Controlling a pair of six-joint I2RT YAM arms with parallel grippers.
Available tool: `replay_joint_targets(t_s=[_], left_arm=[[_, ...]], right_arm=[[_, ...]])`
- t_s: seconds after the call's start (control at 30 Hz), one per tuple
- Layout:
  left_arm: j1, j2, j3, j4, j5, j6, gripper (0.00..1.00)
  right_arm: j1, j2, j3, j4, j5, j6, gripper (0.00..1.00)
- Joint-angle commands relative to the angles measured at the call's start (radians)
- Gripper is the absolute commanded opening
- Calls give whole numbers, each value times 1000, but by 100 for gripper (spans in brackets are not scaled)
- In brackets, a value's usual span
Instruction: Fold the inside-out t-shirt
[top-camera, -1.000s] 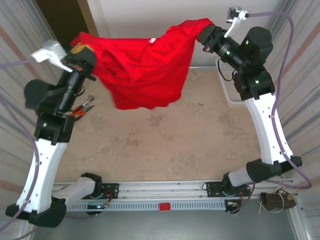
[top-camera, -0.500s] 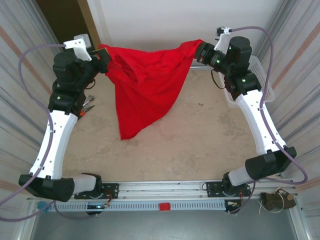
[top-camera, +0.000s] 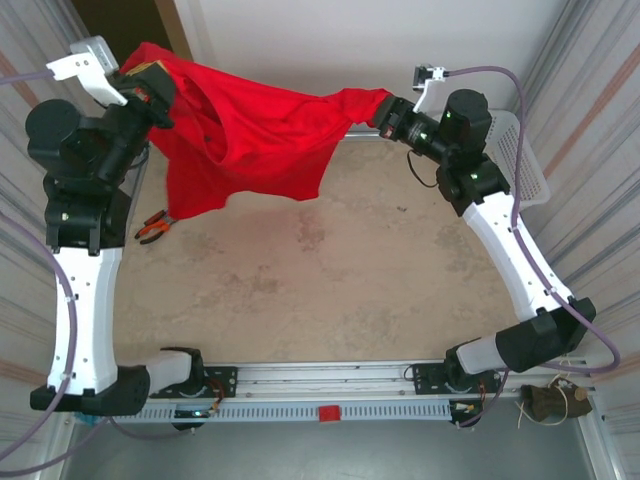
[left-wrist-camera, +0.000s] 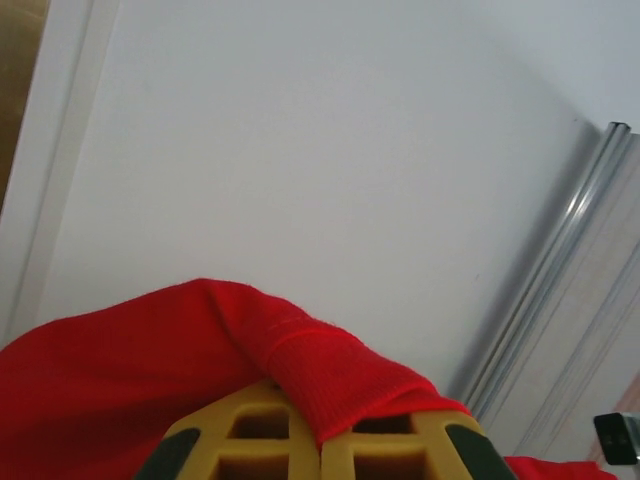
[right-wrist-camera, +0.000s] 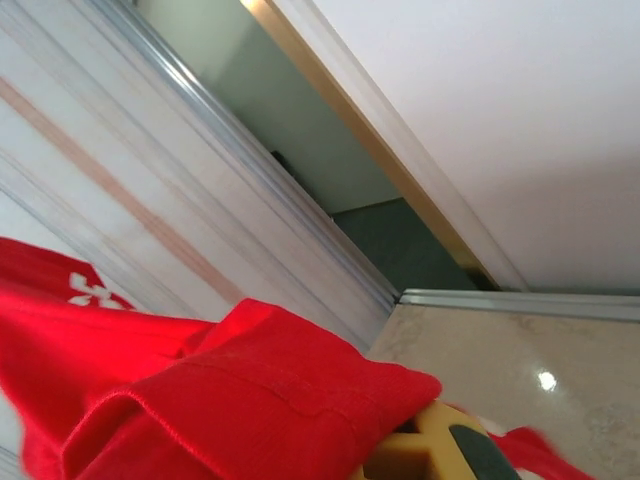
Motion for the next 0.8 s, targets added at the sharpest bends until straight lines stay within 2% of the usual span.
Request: replay_joint_targets(t_s=[0.0,0.17,0.2,0.23,0.27,0.3,0.33,0.43,0.6,0.63,0.73,0.77], left_arm=[[-38,-30,-116,59,67,-70,0],[-248,-110,-381,75,-30,-6,0],[-302,-127,-451,92,-72,-5,0],[-354,-136,-521,117,-109,-12,0],[-397,-136,-575,136,-143,-23,0],[-445,-128,-632,156,-179,-33,0],[-492,-115,-680,178,-215,-41,0],[-608,-41,-760,237,-283,-53,0],[-754,120,-765,337,-323,-75,0],[-780,157,-756,362,-307,-83,3],[-841,271,-698,380,-225,-75,44],[-858,297,-680,372,-212,-61,50]], right_arm=[[-40,-49,-106,37,-6,9,0],[-90,-77,-381,33,52,-60,0],[-98,-67,-427,17,72,-93,6],[-107,-50,-457,-18,108,-125,34],[-116,-36,-476,-59,132,-150,52],[-125,-34,-500,-100,165,-167,61],[-133,-53,-539,-109,182,-172,65],[-136,-177,-649,-133,233,-183,68],[-139,-389,-725,-236,342,-201,70],[-140,-411,-732,-252,357,-206,71],[-146,-483,-734,-302,374,-216,72],[-146,-490,-734,-323,376,-216,72]])
